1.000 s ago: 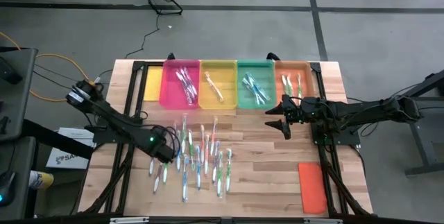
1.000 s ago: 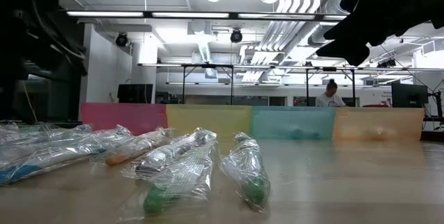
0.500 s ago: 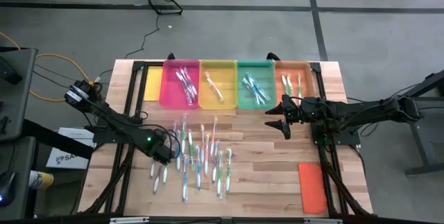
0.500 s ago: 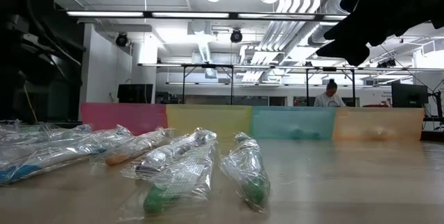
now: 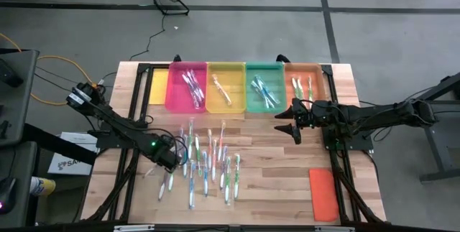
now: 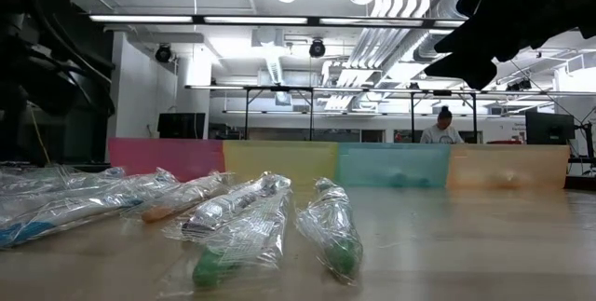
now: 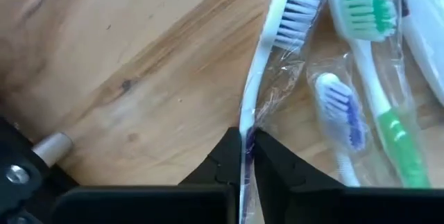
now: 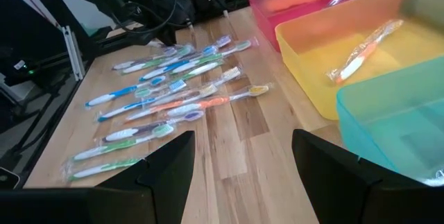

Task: Pick & Place Toothbrushes
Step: Put the purple toothbrush into the pink bin, then put the green toothbrush into the orange bin

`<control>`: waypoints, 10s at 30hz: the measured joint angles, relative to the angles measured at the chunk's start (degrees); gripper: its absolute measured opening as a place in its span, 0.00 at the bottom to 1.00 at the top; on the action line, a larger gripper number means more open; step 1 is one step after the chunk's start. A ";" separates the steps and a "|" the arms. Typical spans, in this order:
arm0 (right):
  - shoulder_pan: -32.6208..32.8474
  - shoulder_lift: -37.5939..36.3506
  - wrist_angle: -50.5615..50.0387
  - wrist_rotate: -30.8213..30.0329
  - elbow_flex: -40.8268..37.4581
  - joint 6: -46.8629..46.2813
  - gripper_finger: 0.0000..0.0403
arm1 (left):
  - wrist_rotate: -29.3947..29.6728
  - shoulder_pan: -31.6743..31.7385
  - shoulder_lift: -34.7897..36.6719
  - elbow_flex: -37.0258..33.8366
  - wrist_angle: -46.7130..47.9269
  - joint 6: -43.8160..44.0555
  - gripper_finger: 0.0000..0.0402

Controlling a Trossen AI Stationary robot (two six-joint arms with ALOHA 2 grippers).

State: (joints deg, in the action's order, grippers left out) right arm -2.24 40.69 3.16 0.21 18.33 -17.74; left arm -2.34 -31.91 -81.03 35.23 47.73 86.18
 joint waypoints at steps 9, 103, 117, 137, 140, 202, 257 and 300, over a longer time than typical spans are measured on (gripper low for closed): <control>0.00 0.00 -0.02 0.00 0.00 -0.66 0.58 | 7.60 0.07 3.37 4.61 5.27 -6.44 0.02; -0.02 0.02 0.02 -11.75 0.02 -1.49 0.58 | 7.03 43.55 4.32 20.44 7.60 -122.99 0.01; -0.02 0.02 0.02 -10.27 0.02 -4.90 0.58 | 3.77 22.76 4.27 17.17 12.47 -74.17 0.00; -0.02 0.02 -0.21 0.02 0.02 -5.12 0.58 | 9.46 -5.98 3.25 10.11 5.14 -9.46 0.36; -0.01 0.01 -1.27 0.26 0.02 -4.99 0.58 | 10.52 -6.87 1.73 10.11 4.77 -3.71 0.41; 0.00 0.02 -10.45 0.09 0.02 -6.72 0.58 | 4.16 -6.75 -7.32 13.60 5.98 -4.06 0.19; -0.02 0.02 -9.66 -9.15 0.02 -8.15 0.58 | 19.59 62.45 -1.01 29.40 -11.82 -145.83 0.00; 0.00 0.02 -7.19 -14.98 0.02 -14.23 0.58 | 10.48 65.16 -7.21 25.02 -4.68 -165.16 0.26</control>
State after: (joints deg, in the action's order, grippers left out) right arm -2.24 40.71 -4.03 -14.77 18.35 -31.97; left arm 8.15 33.26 -88.25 60.25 43.05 -78.98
